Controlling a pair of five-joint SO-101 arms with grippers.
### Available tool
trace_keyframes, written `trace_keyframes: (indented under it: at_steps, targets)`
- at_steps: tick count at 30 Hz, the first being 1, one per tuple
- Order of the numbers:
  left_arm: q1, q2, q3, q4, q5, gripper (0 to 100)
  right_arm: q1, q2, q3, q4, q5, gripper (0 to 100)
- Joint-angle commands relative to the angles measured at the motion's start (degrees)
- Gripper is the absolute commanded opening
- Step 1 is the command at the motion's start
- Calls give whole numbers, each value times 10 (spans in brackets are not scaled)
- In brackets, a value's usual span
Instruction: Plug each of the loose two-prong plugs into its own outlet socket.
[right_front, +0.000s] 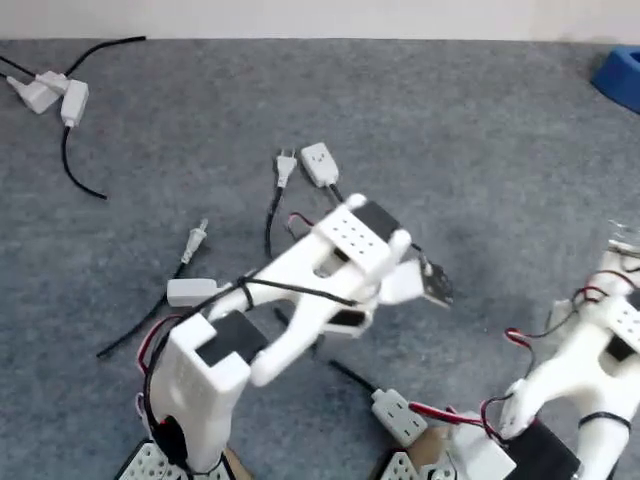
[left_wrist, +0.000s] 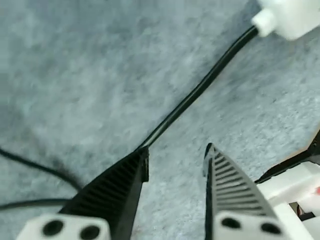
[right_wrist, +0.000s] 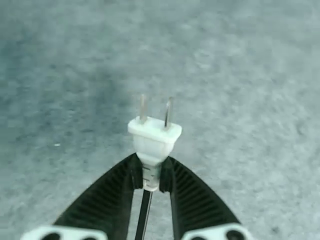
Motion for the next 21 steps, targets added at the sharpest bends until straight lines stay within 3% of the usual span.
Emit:
trace_keyframes:
  at_steps: [1, 8, 14, 21]
  targets:
    - [36, 0, -17, -25, 10, 186, 27, -3, -29, -15, -4, 9]
    - [105, 0, -15, -40, 27, 319, 57, 1, -28, -36, 16, 9]
    - [153, 23, -20, -69, 27, 255, 58, 2, -27, -36, 25, 9]
    - [136, 99, -22, -136, 26, 252, 55, 0, 22, -79, 26, 9]
